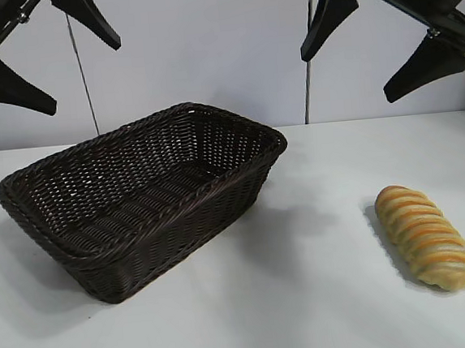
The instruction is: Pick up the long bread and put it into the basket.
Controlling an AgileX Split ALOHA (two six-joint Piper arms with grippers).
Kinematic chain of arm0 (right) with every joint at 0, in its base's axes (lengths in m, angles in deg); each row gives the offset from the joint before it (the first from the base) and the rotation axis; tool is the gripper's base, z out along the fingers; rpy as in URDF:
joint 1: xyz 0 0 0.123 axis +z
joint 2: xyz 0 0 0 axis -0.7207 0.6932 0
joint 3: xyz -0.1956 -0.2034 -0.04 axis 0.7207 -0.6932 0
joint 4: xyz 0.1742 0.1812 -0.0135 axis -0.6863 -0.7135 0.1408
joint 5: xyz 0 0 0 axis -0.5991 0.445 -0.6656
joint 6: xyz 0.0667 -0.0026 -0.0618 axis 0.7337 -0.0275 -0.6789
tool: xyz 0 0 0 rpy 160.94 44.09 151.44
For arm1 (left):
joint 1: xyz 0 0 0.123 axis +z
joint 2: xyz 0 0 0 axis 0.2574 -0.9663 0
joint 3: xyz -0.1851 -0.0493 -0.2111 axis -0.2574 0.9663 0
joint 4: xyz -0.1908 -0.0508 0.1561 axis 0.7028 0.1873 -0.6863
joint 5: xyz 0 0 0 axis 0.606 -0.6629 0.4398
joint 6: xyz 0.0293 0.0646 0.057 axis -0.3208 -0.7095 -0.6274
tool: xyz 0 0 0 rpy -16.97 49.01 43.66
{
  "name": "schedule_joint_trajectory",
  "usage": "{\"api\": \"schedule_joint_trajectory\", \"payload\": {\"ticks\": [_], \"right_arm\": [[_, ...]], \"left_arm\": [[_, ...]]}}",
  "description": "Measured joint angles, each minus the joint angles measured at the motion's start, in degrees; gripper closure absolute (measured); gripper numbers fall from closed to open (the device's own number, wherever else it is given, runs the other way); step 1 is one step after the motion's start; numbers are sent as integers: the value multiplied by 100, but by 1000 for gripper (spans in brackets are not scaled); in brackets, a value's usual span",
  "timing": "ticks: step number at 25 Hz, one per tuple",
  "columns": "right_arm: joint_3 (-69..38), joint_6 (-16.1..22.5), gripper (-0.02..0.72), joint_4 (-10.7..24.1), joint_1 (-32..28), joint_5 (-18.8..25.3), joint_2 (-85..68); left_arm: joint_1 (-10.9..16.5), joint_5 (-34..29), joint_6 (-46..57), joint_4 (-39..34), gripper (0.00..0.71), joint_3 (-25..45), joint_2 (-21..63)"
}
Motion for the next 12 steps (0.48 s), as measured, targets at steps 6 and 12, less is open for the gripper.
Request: {"api": "schedule_joint_trajectory", "payload": {"ticks": [6,12], "right_arm": [[0,0,10,0,0,0,0],[0,0,10,0,0,0,0]], "left_arm": [[0,0,0,0,21,0,0],[0,99,0,0,21,-2,0]]}}
